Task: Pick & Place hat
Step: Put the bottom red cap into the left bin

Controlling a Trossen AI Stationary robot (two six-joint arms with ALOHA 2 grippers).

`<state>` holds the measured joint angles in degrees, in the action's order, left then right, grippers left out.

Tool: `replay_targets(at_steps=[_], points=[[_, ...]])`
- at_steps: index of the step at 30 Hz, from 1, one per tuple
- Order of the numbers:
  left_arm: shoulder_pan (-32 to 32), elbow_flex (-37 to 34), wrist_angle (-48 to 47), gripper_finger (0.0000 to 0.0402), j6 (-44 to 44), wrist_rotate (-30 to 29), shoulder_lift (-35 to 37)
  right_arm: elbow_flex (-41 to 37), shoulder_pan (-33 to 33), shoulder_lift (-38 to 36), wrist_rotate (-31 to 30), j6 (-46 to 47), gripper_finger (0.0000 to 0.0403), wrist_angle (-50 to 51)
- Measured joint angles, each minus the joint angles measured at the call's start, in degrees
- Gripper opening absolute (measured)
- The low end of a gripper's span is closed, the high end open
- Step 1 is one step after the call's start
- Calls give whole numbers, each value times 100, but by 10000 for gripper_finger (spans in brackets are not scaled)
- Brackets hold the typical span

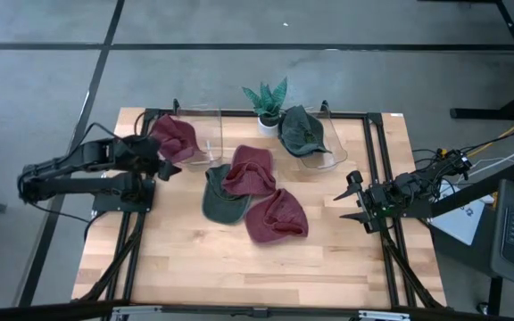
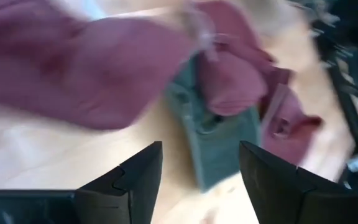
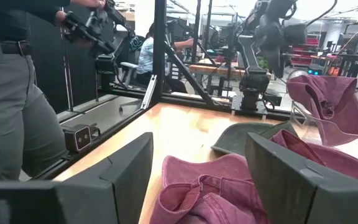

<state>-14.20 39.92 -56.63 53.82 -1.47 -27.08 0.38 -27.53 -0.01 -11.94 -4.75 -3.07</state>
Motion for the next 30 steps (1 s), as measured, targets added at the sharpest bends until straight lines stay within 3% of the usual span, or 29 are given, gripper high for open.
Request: replay_targets(at_steps=[5, 8, 18, 23, 27, 30], points=[[221, 21, 722, 207, -1245, 456, -370, 0, -2, 0, 0, 0, 252, -1], [366, 208, 668, 207, -1993, 366, -688, 0, -2, 0, 0, 0, 252, -1], [754, 1095, -81, 207, -4376, -1528, -1803, 0, -1, 0, 0, 0, 252, 0], [833, 1130, -284, 207, -4783, -1679, -2214, 0, -2, 0, 2, 0, 252, 0], [827, 1130, -653, 207, -4796, -2238, -2423, 0, -2, 0, 0, 0, 252, -1], [816, 1130, -698, 207, -4773, -2235, -2502, 0, -2, 0, 0, 0, 252, 0]])
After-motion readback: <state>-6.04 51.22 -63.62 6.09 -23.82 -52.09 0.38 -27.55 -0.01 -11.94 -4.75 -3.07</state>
